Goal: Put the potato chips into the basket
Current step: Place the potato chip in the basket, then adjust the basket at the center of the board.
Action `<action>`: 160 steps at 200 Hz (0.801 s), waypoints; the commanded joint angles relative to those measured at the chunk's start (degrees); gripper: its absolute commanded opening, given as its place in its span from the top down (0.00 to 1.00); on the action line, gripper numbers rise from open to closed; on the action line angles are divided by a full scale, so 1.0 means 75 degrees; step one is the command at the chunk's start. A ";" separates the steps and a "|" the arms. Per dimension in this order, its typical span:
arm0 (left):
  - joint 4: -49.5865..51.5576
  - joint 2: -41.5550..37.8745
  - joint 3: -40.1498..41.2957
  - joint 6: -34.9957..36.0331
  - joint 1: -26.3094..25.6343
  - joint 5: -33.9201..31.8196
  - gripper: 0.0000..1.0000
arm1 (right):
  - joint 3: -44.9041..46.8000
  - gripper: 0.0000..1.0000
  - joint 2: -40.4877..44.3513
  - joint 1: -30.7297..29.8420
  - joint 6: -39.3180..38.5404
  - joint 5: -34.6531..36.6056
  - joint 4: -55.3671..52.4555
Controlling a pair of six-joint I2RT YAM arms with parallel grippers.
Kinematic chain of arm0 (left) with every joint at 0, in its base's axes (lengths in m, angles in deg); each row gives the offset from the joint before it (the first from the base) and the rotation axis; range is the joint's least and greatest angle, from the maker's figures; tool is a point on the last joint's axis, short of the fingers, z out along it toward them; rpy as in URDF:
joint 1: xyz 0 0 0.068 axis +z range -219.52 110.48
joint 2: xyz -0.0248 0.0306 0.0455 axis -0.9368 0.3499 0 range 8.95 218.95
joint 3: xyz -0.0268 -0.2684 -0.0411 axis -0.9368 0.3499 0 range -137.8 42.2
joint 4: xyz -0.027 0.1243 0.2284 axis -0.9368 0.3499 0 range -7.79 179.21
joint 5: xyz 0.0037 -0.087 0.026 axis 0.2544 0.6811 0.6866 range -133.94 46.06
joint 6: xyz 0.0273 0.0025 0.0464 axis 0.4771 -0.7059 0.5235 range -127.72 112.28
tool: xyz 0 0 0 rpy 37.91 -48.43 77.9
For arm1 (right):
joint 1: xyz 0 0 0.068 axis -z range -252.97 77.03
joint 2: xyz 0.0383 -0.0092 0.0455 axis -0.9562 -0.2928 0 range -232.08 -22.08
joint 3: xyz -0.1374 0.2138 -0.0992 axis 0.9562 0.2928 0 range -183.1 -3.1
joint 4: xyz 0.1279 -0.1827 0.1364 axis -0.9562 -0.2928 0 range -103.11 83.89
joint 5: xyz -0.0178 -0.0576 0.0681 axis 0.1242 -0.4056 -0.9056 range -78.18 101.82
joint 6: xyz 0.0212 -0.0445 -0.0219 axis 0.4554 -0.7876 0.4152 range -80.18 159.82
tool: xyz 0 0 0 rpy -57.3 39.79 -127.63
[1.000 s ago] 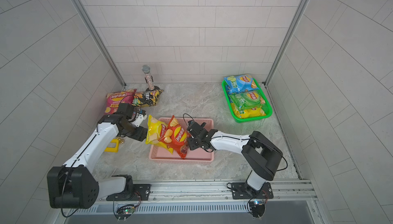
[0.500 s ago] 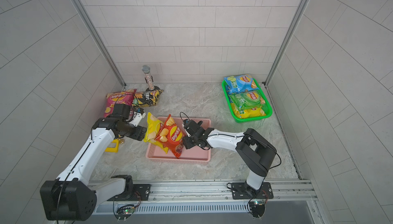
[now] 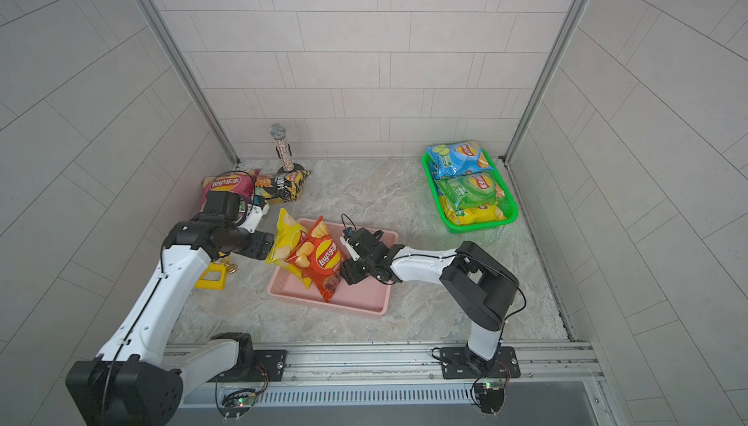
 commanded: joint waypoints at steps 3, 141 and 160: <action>0.0331 -0.0147 -0.0416 -0.0088 0.0033 -0.0044 0.16 | 0.0006 0.31 0.0278 0.0078 -0.0152 0.0128 -0.0010; 0.1210 0.0015 -0.2074 -0.0143 0.0035 0.0072 0.11 | 0.0494 0.31 0.3583 0.0637 0.1153 0.2725 -0.3481; 0.1158 0.0038 -0.2087 -0.0173 0.0033 0.0054 0.11 | 0.0782 0.32 0.3747 0.0676 0.1533 0.2845 -0.3707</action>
